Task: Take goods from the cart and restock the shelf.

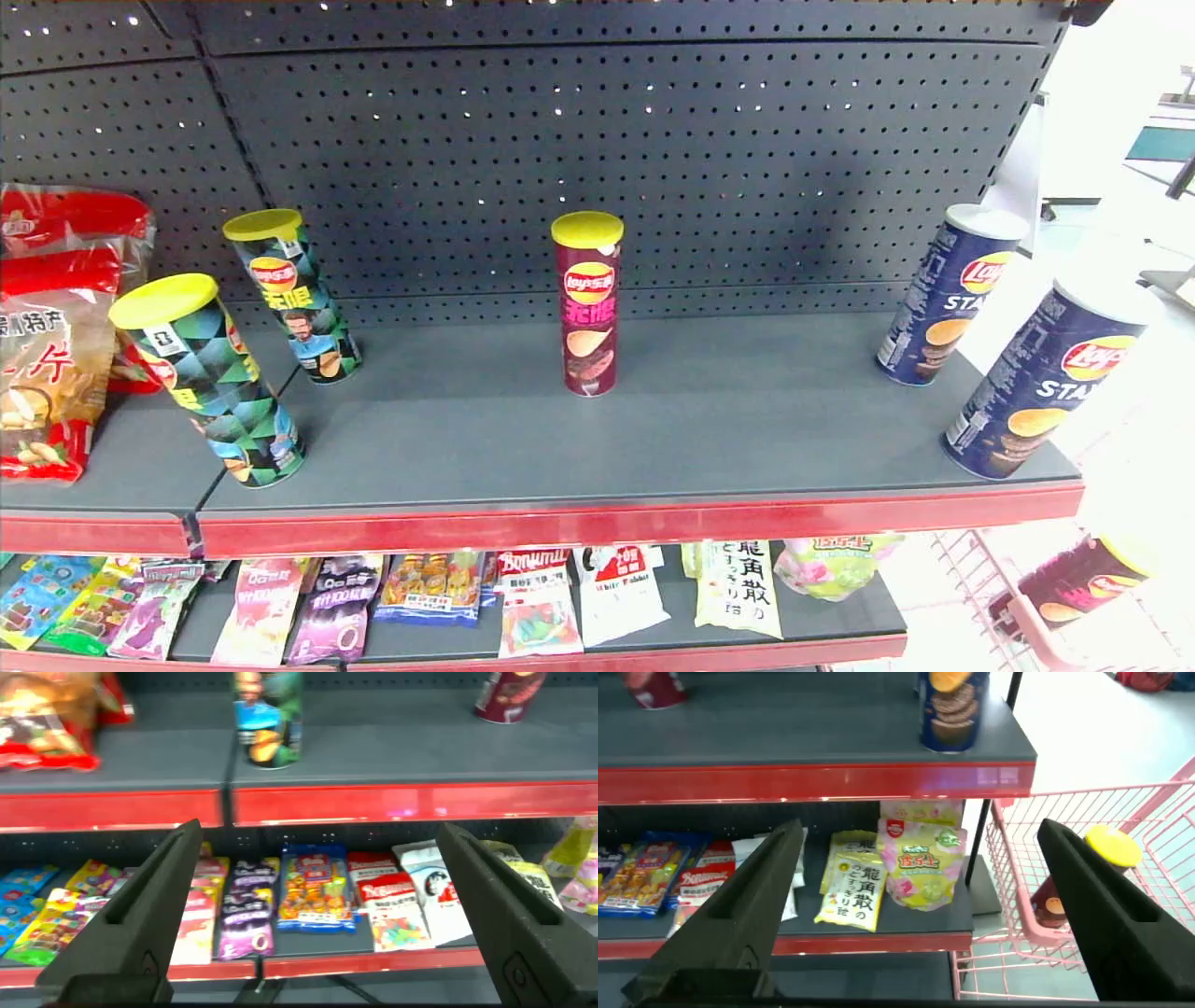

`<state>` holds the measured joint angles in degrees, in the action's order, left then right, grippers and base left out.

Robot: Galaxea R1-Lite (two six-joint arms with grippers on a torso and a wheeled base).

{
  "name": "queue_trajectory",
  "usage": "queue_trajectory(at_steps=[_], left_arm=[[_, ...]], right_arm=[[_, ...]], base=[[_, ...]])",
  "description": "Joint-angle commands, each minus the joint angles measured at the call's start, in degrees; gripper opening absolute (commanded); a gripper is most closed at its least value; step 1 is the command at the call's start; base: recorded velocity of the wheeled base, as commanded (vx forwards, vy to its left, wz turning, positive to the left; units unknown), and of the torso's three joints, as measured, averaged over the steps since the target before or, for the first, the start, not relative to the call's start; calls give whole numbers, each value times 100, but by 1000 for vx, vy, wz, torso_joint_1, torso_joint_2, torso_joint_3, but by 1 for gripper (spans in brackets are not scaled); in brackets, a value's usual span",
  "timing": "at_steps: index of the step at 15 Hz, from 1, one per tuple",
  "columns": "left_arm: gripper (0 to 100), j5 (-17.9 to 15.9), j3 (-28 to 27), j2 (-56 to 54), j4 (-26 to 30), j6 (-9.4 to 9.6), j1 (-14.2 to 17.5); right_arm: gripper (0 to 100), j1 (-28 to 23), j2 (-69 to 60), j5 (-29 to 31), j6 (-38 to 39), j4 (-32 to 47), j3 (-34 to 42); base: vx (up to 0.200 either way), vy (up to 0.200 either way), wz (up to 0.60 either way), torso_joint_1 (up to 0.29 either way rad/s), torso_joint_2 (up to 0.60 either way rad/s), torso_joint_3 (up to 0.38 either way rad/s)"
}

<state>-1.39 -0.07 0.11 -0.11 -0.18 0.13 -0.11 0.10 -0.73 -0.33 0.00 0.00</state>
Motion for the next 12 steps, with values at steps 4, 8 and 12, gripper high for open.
queue_trajectory(at_steps=[4,8,12], left_arm=[[100,-2,-1,-2,-7,1,4],[100,-2,-1,-2,-7,1,4],[100,-2,-1,-2,-7,1,4]], right_arm=[[100,2,-1,-6,-2,0,0],[100,2,-1,3,-2,0,0],[100,2,-1,-6,-2,0,0]], base=[[0,-200,0,5,2,-1],[0,-200,0,4,4,4],[0,-200,0,2,2,2]])
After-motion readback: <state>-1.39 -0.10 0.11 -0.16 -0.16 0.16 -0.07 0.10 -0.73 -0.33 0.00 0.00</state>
